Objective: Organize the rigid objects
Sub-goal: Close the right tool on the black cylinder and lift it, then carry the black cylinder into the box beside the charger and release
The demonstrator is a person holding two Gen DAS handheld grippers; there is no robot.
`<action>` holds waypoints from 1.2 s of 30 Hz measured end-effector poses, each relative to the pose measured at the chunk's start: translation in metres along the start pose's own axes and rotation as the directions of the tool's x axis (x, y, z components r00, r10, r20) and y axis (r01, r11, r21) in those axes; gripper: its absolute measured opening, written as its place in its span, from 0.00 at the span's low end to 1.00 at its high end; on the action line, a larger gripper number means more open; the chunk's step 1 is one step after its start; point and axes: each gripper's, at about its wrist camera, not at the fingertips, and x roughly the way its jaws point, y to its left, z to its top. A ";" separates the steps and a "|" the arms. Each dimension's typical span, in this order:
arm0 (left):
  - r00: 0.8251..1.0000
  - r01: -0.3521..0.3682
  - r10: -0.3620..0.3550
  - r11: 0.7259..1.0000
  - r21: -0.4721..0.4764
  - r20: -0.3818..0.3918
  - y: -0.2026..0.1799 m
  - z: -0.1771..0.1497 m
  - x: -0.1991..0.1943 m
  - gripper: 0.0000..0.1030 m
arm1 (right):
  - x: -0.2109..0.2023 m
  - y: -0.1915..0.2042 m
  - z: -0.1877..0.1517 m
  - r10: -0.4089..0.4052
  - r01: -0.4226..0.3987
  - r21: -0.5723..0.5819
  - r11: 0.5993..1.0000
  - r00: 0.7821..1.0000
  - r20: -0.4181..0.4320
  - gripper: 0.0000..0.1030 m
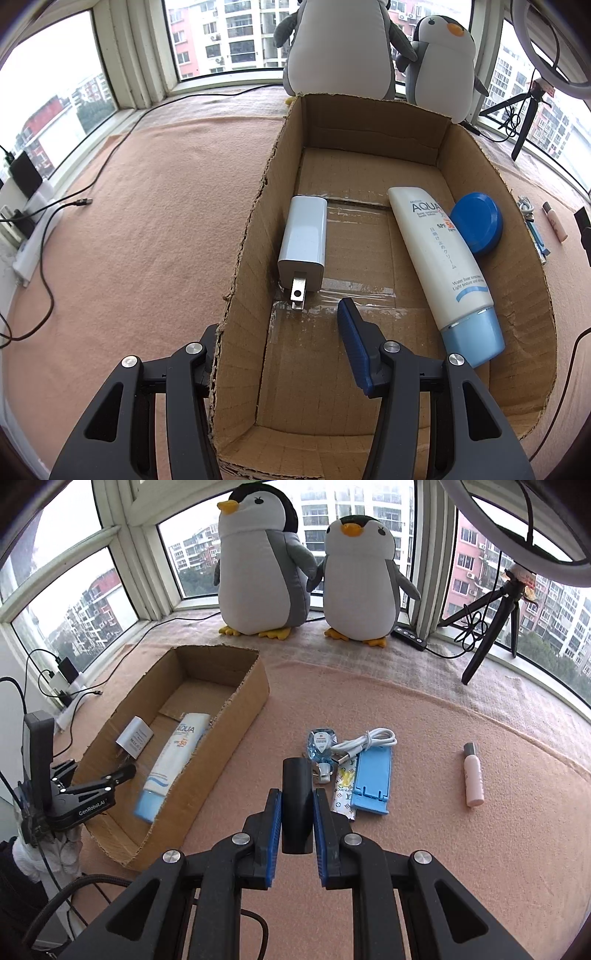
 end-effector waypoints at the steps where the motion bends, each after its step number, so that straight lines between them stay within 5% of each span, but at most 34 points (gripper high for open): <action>1: 1.000 0.000 0.000 1.000 0.000 0.000 0.000 0.000 0.000 0.50 | -0.002 0.006 0.004 0.009 -0.009 -0.009 1.000 1.000 0.007 0.14; 18: 1.000 0.009 -0.009 1.000 -0.008 0.000 0.000 0.000 0.001 0.50 | 0.019 0.091 0.052 0.152 -0.148 -0.095 0.984 0.988 0.040 0.14; 36: 1.000 0.010 -0.010 1.000 -0.009 0.001 -0.001 0.000 0.001 0.50 | 0.069 0.131 0.058 0.186 -0.189 -0.124 0.974 0.982 -0.038 0.14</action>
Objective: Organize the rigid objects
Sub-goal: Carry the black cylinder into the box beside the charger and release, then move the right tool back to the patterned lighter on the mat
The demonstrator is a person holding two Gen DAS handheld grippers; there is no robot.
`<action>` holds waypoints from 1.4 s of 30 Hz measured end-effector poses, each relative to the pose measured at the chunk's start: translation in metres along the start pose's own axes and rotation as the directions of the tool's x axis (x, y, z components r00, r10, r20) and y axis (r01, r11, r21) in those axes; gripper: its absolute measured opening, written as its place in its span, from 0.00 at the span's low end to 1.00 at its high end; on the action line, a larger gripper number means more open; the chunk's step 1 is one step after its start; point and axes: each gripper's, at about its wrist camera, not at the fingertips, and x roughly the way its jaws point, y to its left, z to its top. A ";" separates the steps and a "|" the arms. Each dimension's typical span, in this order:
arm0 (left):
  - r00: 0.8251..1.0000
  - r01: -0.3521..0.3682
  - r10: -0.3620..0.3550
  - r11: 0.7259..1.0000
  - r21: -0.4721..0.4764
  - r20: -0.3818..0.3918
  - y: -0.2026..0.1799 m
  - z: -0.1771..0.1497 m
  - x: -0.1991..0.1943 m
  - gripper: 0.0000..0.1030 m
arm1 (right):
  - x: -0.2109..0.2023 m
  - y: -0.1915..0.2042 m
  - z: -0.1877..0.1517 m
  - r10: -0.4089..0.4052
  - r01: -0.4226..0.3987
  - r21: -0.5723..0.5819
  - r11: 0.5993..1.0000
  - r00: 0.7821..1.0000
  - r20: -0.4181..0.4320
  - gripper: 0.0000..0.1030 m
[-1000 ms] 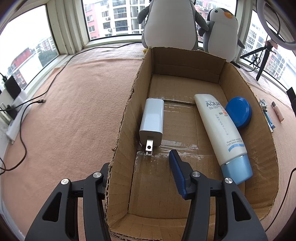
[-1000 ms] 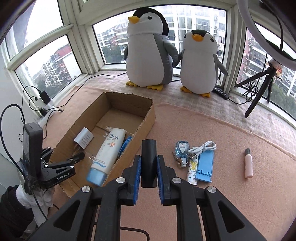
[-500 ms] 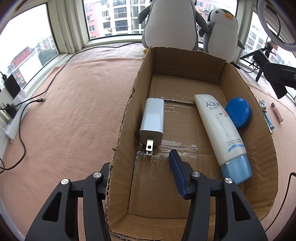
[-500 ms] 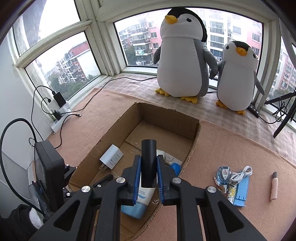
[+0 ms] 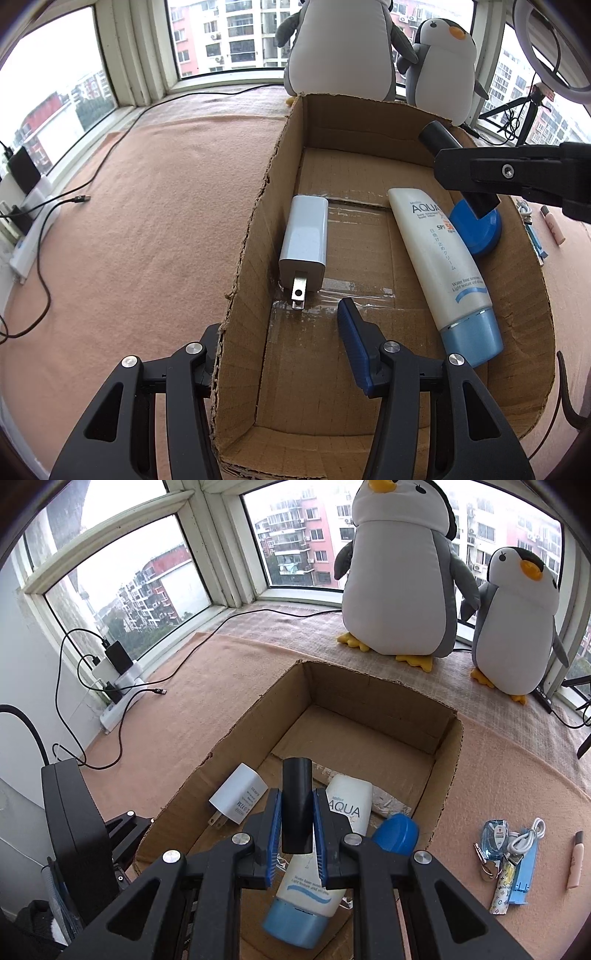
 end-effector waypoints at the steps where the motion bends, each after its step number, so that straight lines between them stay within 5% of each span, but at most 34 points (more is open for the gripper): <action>1: 1.000 0.000 0.000 1.000 0.000 0.000 0.000 0.000 0.000 0.50 | 0.001 0.000 0.000 0.002 -0.002 0.000 1.000 1.000 -0.002 0.14; 5: 1.000 0.000 0.000 1.000 0.000 0.000 0.000 0.000 0.000 0.50 | 0.001 0.001 0.000 0.009 -0.009 0.002 1.000 1.000 0.006 0.19; 8: 1.000 0.001 -0.001 1.000 0.000 0.000 0.000 0.000 0.000 0.50 | -0.003 -0.002 0.001 0.000 -0.001 0.015 1.000 1.000 0.023 0.44; 29: 1.000 0.000 0.000 1.000 0.002 0.001 0.000 0.000 0.000 0.50 | -0.028 -0.036 -0.013 -0.030 0.024 0.106 0.994 0.998 0.050 0.47; 42: 1.000 -0.004 0.004 1.000 0.007 0.001 0.001 0.001 0.000 0.50 | -0.068 -0.098 -0.049 -0.111 0.095 0.211 0.973 0.992 0.066 0.47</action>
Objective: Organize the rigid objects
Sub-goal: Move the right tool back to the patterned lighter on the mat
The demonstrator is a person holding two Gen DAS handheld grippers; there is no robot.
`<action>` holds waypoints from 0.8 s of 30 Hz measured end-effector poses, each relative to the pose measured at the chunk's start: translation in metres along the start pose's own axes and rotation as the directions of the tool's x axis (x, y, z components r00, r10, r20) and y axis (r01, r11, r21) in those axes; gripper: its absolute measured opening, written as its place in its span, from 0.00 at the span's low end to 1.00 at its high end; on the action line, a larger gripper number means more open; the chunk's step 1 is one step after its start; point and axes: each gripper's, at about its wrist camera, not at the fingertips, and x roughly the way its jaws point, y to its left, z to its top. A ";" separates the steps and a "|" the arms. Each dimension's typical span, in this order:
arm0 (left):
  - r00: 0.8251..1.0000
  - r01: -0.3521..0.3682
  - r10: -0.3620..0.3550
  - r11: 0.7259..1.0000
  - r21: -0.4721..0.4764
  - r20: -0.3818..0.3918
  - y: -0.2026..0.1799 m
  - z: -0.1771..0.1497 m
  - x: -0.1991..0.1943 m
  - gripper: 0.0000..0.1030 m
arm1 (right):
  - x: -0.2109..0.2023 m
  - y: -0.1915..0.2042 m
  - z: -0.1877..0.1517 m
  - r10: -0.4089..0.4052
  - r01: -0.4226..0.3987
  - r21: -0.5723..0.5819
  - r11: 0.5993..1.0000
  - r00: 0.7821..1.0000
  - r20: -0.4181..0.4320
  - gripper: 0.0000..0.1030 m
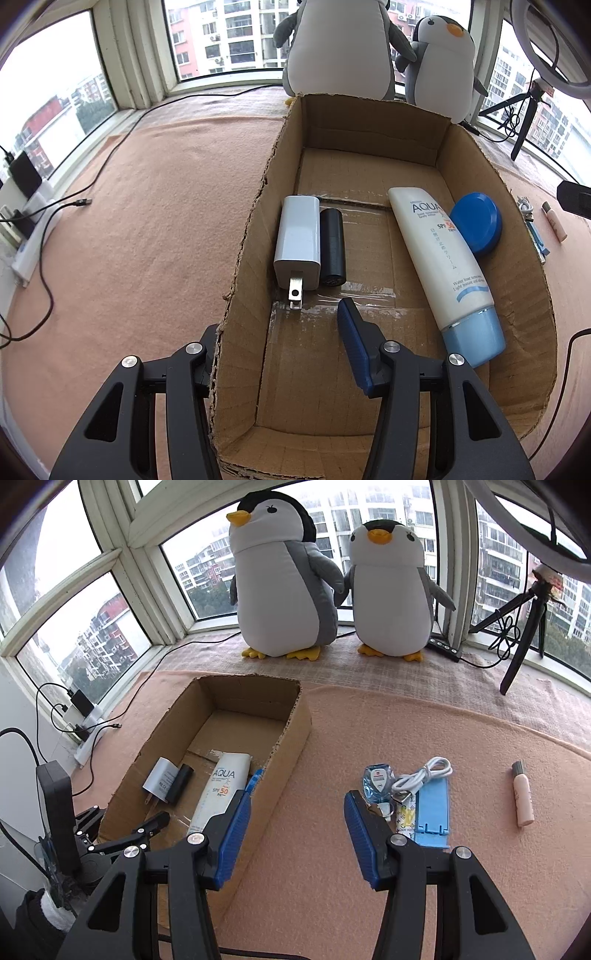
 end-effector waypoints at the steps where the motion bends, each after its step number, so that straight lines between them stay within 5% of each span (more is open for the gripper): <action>1: 1.000 -0.001 0.001 1.000 0.001 0.000 0.000 0.000 0.000 0.50 | -0.003 -0.006 -0.002 -0.004 0.004 0.010 1.000 1.000 -0.001 0.47; 16: 1.000 -0.009 0.009 1.000 0.010 -0.002 0.000 0.001 0.000 0.50 | -0.020 -0.082 -0.026 -0.137 0.139 0.084 0.987 0.990 -0.029 0.47; 21: 1.000 -0.010 0.010 1.000 0.012 -0.002 0.000 0.001 0.000 0.50 | -0.013 -0.092 -0.025 -0.123 0.127 0.109 0.986 0.992 -0.042 0.46; 24: 1.000 -0.010 0.010 1.000 0.012 -0.002 0.000 0.001 0.000 0.50 | -0.005 -0.091 -0.023 -0.095 0.101 0.117 0.988 0.994 -0.058 0.38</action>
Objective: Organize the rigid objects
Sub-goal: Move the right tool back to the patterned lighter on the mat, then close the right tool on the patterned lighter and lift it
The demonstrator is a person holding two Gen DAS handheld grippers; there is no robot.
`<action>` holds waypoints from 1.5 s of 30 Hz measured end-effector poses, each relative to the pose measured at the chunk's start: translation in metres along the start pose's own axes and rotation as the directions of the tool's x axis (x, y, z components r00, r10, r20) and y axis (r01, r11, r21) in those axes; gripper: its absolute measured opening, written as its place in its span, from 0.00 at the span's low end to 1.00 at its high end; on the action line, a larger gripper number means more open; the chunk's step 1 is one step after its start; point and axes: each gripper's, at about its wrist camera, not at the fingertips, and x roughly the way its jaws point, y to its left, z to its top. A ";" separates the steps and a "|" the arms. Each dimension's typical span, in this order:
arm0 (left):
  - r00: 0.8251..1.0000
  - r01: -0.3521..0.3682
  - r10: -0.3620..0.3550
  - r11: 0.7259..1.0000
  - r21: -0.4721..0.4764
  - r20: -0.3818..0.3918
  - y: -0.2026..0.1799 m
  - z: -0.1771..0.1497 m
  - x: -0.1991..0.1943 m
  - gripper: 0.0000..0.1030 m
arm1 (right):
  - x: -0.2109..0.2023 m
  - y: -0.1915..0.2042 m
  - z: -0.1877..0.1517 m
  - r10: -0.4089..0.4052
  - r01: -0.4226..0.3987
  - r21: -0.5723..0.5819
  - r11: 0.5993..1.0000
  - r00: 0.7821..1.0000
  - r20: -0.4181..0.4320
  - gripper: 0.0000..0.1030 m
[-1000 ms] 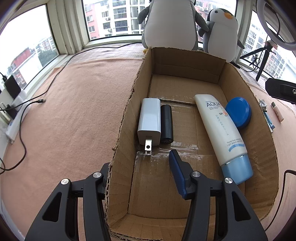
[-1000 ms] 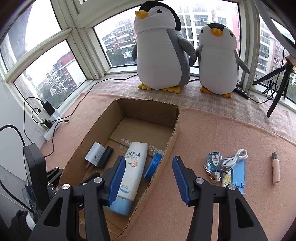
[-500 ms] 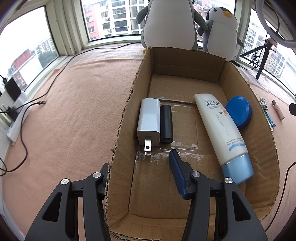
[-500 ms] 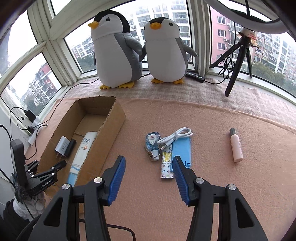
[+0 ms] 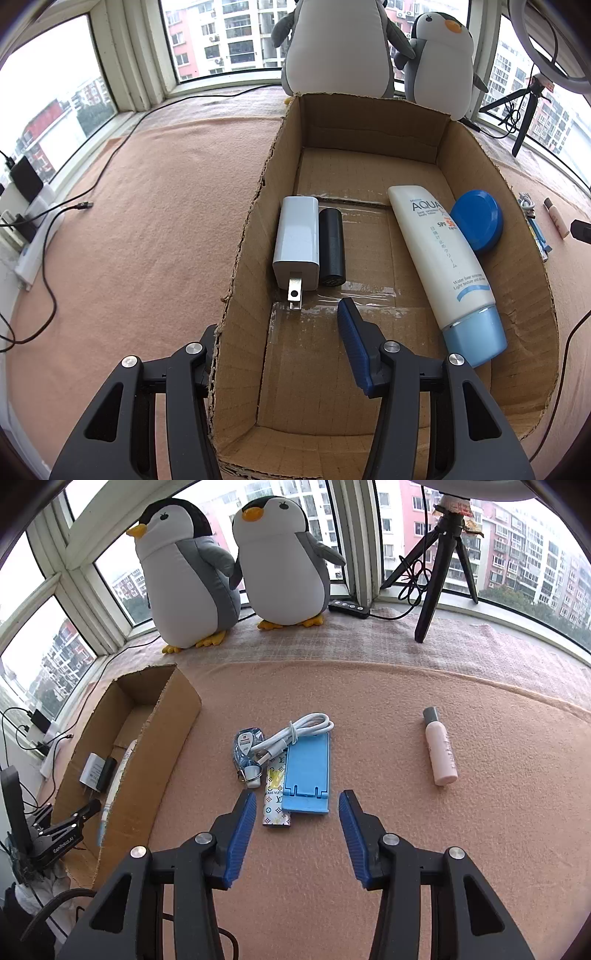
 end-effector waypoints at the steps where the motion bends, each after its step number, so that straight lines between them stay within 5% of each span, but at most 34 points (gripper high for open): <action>1: 1.000 0.000 0.000 1.000 0.000 0.000 0.000 0.000 0.000 0.50 | 0.003 0.002 0.001 0.022 -0.022 0.003 1.000 1.000 -0.008 0.33; 4: 1.000 0.000 0.000 1.000 -0.001 0.000 0.000 0.000 0.000 0.50 | 0.013 0.009 0.003 0.080 -0.080 0.011 0.997 0.996 -0.031 0.21; 10: 1.000 0.002 -0.002 1.000 -0.001 -0.002 0.001 0.000 0.000 0.50 | 0.041 0.020 0.011 0.113 -0.112 0.010 0.994 0.990 -0.085 0.16; 26: 1.000 0.002 -0.002 1.000 -0.003 -0.002 0.000 0.000 0.000 0.50 | 0.077 -0.006 0.047 0.050 -0.042 0.110 0.993 0.996 -0.069 0.14; 37: 1.000 0.004 -0.004 1.000 -0.002 -0.001 0.000 0.000 0.001 0.51 | 0.069 0.000 0.033 0.109 -0.099 0.113 0.989 0.991 -0.081 0.15; 45: 1.000 0.004 -0.004 1.000 -0.003 -0.001 0.000 0.000 0.001 0.51 | 0.067 0.001 0.012 0.126 -0.116 0.088 0.989 0.986 -0.108 0.29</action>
